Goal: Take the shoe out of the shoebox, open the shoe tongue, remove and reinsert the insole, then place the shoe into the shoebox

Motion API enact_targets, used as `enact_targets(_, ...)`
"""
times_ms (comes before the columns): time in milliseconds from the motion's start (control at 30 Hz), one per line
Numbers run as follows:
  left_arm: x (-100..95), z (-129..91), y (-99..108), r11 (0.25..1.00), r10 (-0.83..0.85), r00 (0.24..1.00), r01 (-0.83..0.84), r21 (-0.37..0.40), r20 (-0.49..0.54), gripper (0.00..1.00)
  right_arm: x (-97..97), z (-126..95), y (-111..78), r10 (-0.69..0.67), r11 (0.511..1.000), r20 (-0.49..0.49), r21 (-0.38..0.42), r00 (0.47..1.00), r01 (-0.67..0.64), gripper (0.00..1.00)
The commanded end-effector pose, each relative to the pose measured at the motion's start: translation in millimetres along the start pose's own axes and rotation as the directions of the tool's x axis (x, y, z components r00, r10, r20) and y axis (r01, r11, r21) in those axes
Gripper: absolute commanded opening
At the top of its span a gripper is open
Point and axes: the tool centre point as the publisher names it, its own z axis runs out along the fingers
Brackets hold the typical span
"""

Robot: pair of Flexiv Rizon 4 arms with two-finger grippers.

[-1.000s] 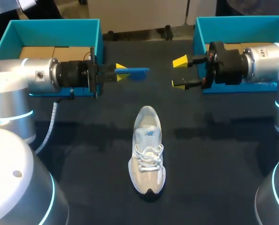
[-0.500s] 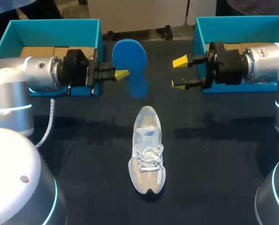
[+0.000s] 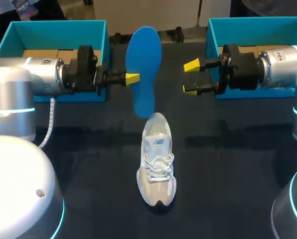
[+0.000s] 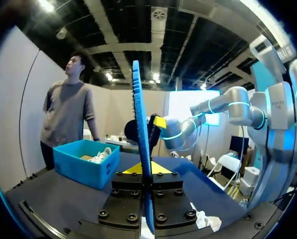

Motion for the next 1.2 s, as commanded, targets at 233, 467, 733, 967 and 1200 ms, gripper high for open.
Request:
enact_targets(233,-5.1,2,-5,0.976,-0.214,0.977,0.215,-0.029,0.014,0.00,-0.3,1,-0.7,0.000,1.000,0.001,-0.002,1.000,0.000,1.00)
enact_targets(467,-6.3,3,-6,0.873,-0.487,0.873,0.486,-0.026,-0.028,0.00,-0.3,1,-0.7,0.000,1.000,0.001,-0.002,1.000,0.000,1.00)
enact_targets(733,-6.3,3,-6,0.873,-0.487,0.873,0.486,-0.026,-0.028,0.00,-0.3,1,-0.7,0.000,1.000,0.001,-0.002,1.000,0.000,1.00)
enact_targets(967,-7.3,5,-2,0.783,-0.622,0.783,0.622,0.021,-0.021,0.00,-0.3,1,-0.7,0.000,1.000,0.001,-0.002,1.000,0.000,1.00)
enact_targets(1200,-4.4,7,-2,0.591,-0.806,0.591,0.807,0.006,-0.031,0.00,-0.3,1,-0.7,0.000,1.000,0.001,-0.002,1.000,0.000,1.00)
